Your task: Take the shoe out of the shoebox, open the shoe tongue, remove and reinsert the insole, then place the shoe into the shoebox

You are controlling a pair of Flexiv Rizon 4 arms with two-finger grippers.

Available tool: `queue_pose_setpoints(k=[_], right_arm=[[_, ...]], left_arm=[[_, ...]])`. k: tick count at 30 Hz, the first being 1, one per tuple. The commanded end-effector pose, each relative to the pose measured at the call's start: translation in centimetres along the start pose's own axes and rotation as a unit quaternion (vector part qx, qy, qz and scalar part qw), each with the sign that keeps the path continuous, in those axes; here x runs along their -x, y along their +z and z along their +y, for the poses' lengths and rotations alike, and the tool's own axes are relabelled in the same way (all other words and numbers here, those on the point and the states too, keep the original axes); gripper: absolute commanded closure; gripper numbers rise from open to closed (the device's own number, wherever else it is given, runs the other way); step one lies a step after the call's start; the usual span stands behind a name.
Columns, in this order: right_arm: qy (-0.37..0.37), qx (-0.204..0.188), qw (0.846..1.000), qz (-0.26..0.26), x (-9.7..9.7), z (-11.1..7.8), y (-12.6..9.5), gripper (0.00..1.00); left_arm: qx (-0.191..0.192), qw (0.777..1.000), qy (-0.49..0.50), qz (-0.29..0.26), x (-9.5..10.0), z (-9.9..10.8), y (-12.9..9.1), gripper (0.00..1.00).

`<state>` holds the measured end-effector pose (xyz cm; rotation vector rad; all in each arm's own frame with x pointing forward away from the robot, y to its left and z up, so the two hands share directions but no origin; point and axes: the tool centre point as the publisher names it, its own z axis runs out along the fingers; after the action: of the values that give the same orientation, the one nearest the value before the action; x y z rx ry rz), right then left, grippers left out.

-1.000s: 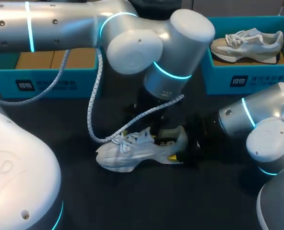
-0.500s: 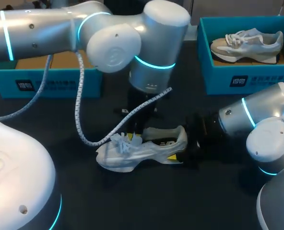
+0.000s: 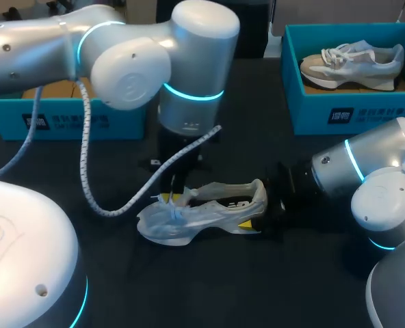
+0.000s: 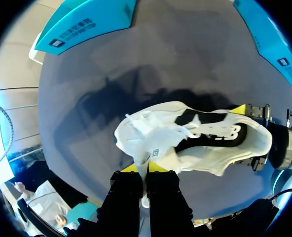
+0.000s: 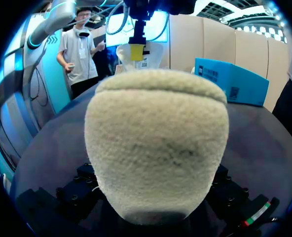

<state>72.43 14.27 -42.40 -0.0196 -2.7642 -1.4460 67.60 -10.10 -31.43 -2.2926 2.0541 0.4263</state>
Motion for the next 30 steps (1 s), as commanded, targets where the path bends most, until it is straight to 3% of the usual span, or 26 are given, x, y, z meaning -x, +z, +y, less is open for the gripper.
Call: queue_pose_setpoints(k=[1, 12, 13, 14, 19, 25, 30], right_arm=[[0.0, -0.002, 1.0, 0.0, 0.2, 0.0, 0.2, 1.0], [0.0, -0.002, 1.0, 0.0, 0.2, 0.0, 0.2, 1.0], [0.0, -0.002, 1.0, 0.0, 0.2, 0.0, 0.2, 1.0], [0.0, -0.002, 1.0, 0.0, 0.2, 0.0, 0.2, 1.0], [0.0, -0.002, 1.0, 0.0, 0.2, 0.0, 0.2, 1.0], [0.0, -0.002, 1.0, 0.0, 0.2, 0.0, 0.2, 1.0], [0.0, -0.002, 1.0, 0.0, 0.2, 0.0, 0.2, 1.0]], left_arm=[[0.006, 1.0, -0.002, 0.025, 0.7, -0.4, 1.7, 1.0], [0.008, 1.0, 0.012, 0.025, 0.7, -1.3, 5.5, 1.0], [0.011, 0.999, 0.013, 0.028, 0.8, -1.3, 5.7, 0.93], [0.012, 0.999, 0.012, 0.028, 0.9, -1.3, 6.0, 0.71], [0.016, 1.0, 0.008, 0.019, 2.0, -0.9, 6.9, 0.61], [0.026, 1.0, -0.004, 0.013, 3.0, -0.6, 7.9, 0.59], [0.017, 0.999, -0.003, 0.04, 3.2, -0.6, 6.0, 0.49]])
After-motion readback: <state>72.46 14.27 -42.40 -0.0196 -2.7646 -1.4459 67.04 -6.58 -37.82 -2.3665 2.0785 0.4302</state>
